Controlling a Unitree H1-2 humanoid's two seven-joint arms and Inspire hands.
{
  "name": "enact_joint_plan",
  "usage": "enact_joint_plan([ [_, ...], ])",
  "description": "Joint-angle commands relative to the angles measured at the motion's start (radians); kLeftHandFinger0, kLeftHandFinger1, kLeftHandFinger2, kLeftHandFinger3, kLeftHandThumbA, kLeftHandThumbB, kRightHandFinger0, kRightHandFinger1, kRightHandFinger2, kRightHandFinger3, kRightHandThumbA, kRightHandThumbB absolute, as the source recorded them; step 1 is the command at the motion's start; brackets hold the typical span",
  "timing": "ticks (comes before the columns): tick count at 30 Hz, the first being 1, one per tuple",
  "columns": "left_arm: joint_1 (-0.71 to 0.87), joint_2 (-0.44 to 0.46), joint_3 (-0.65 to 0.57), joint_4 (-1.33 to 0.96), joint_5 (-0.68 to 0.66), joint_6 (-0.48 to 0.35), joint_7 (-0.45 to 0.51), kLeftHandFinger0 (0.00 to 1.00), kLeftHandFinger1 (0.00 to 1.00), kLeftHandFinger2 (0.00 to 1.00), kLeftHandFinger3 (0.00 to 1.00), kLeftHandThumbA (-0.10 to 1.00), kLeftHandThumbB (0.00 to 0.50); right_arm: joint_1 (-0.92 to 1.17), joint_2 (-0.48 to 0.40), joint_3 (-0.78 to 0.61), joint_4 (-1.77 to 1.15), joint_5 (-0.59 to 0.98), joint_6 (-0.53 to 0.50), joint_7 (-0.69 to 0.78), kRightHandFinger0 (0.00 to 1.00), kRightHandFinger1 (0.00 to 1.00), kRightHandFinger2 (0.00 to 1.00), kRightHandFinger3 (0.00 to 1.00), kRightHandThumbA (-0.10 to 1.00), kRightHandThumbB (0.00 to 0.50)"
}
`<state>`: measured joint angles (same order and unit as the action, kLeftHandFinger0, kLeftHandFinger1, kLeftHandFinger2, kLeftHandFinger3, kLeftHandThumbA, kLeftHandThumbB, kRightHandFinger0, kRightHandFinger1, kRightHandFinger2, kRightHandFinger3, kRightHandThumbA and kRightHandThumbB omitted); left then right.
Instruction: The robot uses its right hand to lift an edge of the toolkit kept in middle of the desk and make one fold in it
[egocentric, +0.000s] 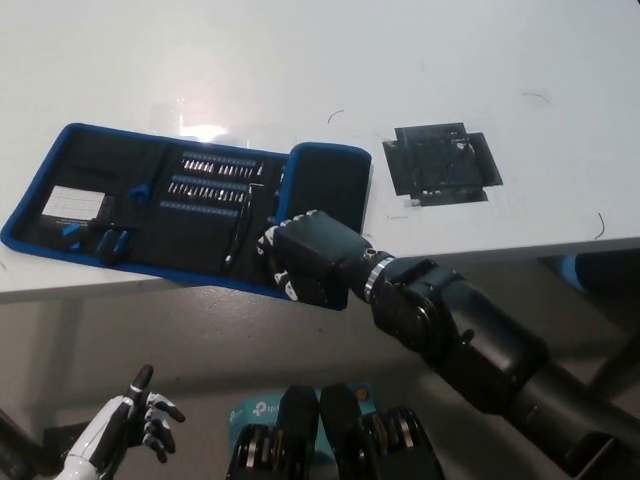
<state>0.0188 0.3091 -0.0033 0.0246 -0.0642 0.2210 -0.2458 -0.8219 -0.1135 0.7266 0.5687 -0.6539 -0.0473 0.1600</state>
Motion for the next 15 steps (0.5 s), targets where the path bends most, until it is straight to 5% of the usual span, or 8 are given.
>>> enact_joint_plan([
  [1,-0.008,0.027,0.0,-0.03,0.002,0.005,-0.018,0.31,0.31,0.27,0.38,1.0,0.5,-0.005,-0.038,-0.017,0.057,-0.018,0.004,0.052,0.0,0.0,0.2,0.57,-0.1,0.164],
  [3,-0.026,0.032,-0.008,-0.025,-0.003,0.02,-0.03,0.34,0.33,0.29,0.38,1.0,0.5,0.033,-0.03,-0.051,0.059,0.019,0.009,0.043,0.0,0.01,0.1,0.58,-0.1,0.154],
  [5,-0.026,0.032,-0.011,-0.025,-0.004,0.015,-0.033,0.35,0.33,0.3,0.38,1.0,0.5,0.057,-0.017,-0.065,0.064,0.031,0.001,0.04,0.08,0.18,0.27,0.65,-0.1,0.144],
  [8,-0.02,0.03,-0.011,-0.034,-0.006,0.021,-0.035,0.34,0.31,0.29,0.39,1.0,0.5,0.085,0.006,-0.071,0.094,0.037,-0.036,0.03,0.02,0.17,0.26,0.71,-0.1,0.123],
  [10,-0.017,0.03,-0.011,-0.042,-0.004,0.032,-0.035,0.32,0.29,0.29,0.39,1.0,0.5,0.087,0.016,-0.068,0.12,0.03,-0.069,0.016,0.12,0.3,0.39,0.81,-0.1,0.103],
  [11,-0.014,0.032,-0.01,-0.042,-0.003,0.03,-0.035,0.32,0.29,0.29,0.39,1.0,0.5,0.086,0.024,-0.064,0.12,0.023,-0.064,0.021,0.38,0.52,0.59,0.97,-0.1,0.116],
  [12,-0.017,0.036,-0.014,-0.031,0.007,0.015,-0.035,0.31,0.31,0.27,0.38,1.0,0.5,0.072,0.026,-0.037,0.095,-0.017,-0.034,0.038,0.96,1.0,1.0,1.0,0.03,0.169],
  [15,-0.015,0.034,-0.012,-0.028,0.005,0.01,-0.037,0.3,0.3,0.27,0.38,1.0,0.5,0.065,0.03,-0.041,0.082,-0.016,-0.021,0.055,1.0,1.0,1.0,1.0,0.1,0.197],
])
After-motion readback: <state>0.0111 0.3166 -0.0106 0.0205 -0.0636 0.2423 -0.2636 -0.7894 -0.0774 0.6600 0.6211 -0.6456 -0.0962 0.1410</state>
